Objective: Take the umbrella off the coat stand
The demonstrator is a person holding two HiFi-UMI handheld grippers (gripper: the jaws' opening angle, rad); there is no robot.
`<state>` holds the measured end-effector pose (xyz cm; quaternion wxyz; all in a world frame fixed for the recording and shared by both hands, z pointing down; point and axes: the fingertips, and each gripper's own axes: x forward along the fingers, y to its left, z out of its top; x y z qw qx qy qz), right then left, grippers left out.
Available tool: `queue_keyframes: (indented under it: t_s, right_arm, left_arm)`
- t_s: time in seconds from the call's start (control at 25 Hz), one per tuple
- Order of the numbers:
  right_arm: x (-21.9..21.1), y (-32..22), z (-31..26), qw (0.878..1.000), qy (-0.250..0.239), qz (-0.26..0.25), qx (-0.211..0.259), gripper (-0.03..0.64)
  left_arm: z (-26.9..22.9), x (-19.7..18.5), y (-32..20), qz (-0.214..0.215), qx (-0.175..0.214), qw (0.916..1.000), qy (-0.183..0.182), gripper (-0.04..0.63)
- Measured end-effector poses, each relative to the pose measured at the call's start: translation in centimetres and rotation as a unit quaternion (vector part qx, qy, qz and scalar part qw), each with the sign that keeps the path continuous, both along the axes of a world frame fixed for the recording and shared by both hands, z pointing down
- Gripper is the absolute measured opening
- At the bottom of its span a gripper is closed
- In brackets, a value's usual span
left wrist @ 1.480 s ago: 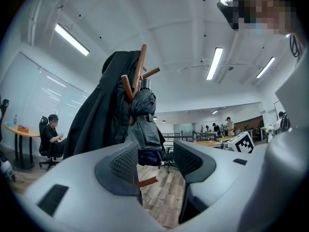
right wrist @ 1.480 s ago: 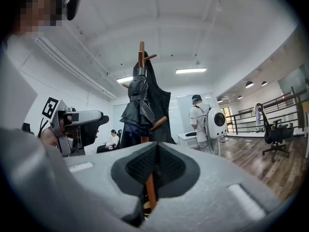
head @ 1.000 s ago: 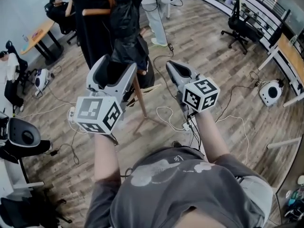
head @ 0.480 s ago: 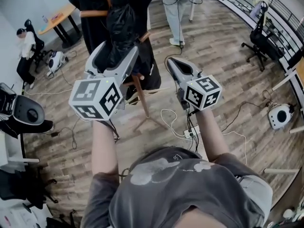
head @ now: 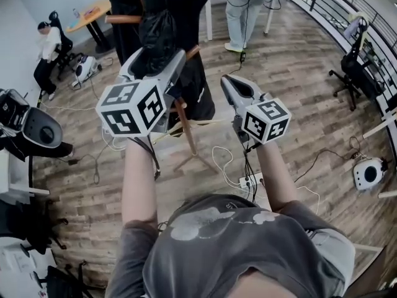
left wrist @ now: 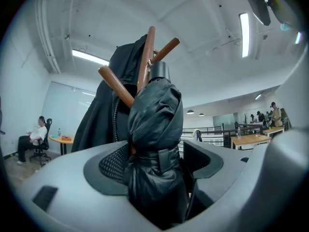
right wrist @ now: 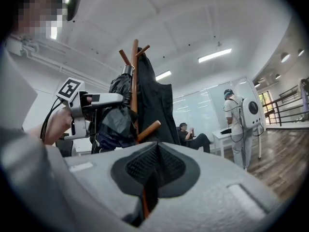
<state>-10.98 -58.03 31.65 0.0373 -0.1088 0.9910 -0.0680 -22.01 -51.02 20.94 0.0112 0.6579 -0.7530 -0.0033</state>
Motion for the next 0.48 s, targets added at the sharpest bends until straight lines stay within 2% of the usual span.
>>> queue_keyframes:
  t_s: [0.12,0.24,0.48]
  right_arm:
    - [-0.4,-0.4,0.5,1.0,0.003,-0.005,-0.008,-0.002]
    - [-0.7,-0.3,0.8,1.0,0.002,-0.012,-0.011,-0.002]
    - [-0.6,-0.5,1.6,1.0,0.006,-0.016,-0.015,-0.002]
  left_arm:
    - [0.3,-0.6,-0.8,-0.014,-0.016,0.9997,-0.012,0.374]
    - [0.5,-0.9,-1.1,-0.018,-0.016,0.9997,-0.009,0.353]
    - [0.9,-0.5,-1.1,0.004,-0.038,0.9992,-0.016,0.284]
